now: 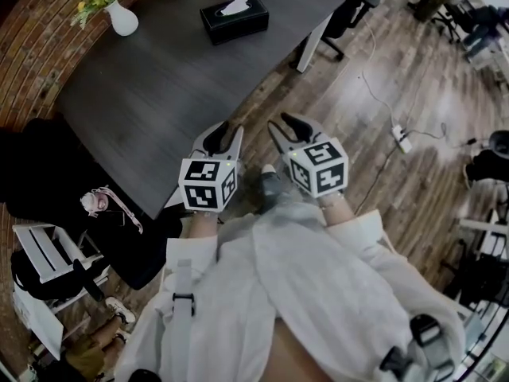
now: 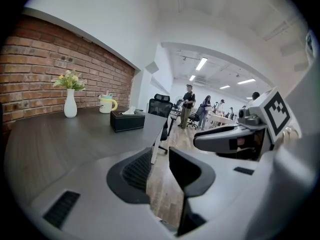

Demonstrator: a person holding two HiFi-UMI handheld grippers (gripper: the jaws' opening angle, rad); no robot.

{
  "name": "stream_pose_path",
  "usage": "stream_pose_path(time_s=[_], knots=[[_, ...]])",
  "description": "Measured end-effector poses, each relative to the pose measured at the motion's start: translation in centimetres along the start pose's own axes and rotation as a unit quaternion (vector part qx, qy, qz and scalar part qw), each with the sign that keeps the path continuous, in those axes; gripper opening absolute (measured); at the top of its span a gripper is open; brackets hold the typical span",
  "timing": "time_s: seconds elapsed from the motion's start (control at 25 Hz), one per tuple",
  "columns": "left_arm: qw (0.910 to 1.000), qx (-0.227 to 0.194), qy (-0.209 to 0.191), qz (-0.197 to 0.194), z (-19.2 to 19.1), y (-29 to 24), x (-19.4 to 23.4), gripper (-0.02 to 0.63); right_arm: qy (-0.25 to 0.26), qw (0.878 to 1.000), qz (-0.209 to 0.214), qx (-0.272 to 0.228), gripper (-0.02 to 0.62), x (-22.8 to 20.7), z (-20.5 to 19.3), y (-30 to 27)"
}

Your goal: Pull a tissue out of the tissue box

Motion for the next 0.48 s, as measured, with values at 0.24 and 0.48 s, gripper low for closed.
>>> stream_pose_path(time_s=[0.24,0.48], knots=[[0.9996,-0.02,0.006,0.017,4.2,-5.9,1.2,0.094,0.022,1.0,0.02,-0.002,0.115,-5.1,3.7,-3.5],[0.9988,-0.032,0.012,0.034,7.0,-10.2,1.3,0.094,0.041,0.998,0.041,-0.002,0.115,-8.7,5.4,-5.5]])
Point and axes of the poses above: the fingertips, and each gripper's own axes: y backward along the fingers, x to its left, z out of its top, the point moved 2 cm from there along y, backward along the fingers, and after that the axes turned 2 degrees about -x, right-handed, at the moved point
